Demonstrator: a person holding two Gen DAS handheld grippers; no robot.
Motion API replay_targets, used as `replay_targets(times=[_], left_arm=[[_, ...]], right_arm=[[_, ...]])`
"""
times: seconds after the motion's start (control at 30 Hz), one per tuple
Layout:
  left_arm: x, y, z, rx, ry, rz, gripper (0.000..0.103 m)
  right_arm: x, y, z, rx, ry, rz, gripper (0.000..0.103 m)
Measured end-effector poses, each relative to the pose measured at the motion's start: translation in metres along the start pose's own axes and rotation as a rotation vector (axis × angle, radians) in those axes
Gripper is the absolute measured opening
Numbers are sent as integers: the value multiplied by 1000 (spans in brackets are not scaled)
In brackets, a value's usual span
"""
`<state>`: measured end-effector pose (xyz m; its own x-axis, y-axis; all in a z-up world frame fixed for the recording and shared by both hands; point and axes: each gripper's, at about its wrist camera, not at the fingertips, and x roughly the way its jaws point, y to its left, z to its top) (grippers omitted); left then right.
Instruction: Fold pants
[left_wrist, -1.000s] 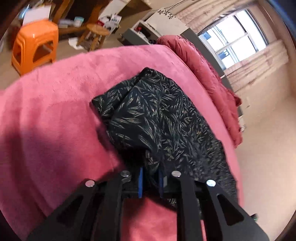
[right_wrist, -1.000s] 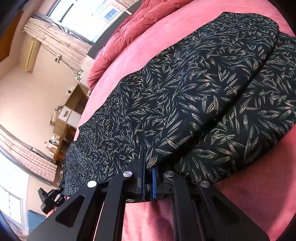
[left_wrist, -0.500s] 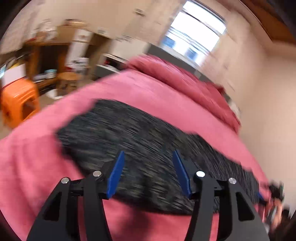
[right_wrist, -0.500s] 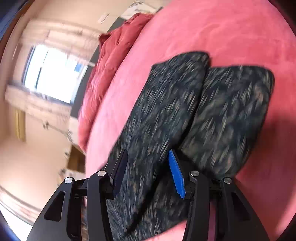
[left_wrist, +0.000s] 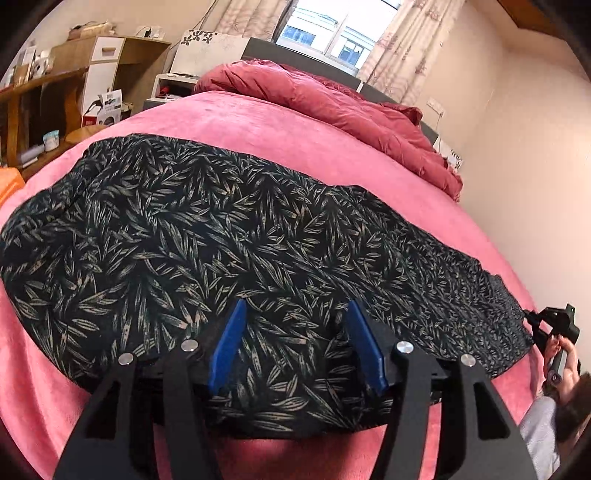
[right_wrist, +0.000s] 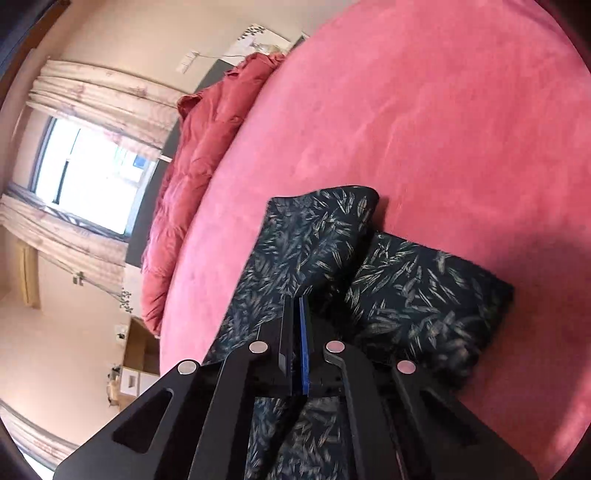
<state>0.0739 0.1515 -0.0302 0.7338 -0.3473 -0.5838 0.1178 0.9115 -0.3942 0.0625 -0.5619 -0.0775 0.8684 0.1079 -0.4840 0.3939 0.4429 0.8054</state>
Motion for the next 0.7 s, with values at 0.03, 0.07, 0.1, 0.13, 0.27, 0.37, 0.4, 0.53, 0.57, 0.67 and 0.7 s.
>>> replay_targets(times=[0.03,0.07,0.1,0.13,0.27,0.37,0.4,0.53,0.57,0.67,0.7], left_arm=[[-1,0,-1,4,-3,3,57],[0,0,-2,9,-5,7,57],[3,-2,-3,11,-7,9,57],[2,-1,-4,11,-10,8,57],[6,-6,-7,-2,-16,-9,57],[6,-5,-10,-3,-18,-13,57],[5,0,-13,-3,-17,-15,58],[7,6,-11,-10,-17,-29,58],[7,9,-11,-12,-16,-33,58],[7,12,-10,-10,-14,-35,58],[7,13,-10,-10,-13,-36,58]], right_arm=[[-2,1,-1,-10,18,-25,2],[-3,1,-1,-9,28,-48,3],[-4,-2,-2,8,41,-77,3],[-3,-5,-3,17,52,-86,10],[12,-10,-3,34,73,-96,26],[26,-8,0,46,60,-80,26],[28,-7,1,44,53,-56,24],[17,4,2,43,-2,5,4],[4,8,2,46,-22,31,4],[-34,20,-4,12,-56,67,4],[-40,23,-5,-3,-55,62,4]])
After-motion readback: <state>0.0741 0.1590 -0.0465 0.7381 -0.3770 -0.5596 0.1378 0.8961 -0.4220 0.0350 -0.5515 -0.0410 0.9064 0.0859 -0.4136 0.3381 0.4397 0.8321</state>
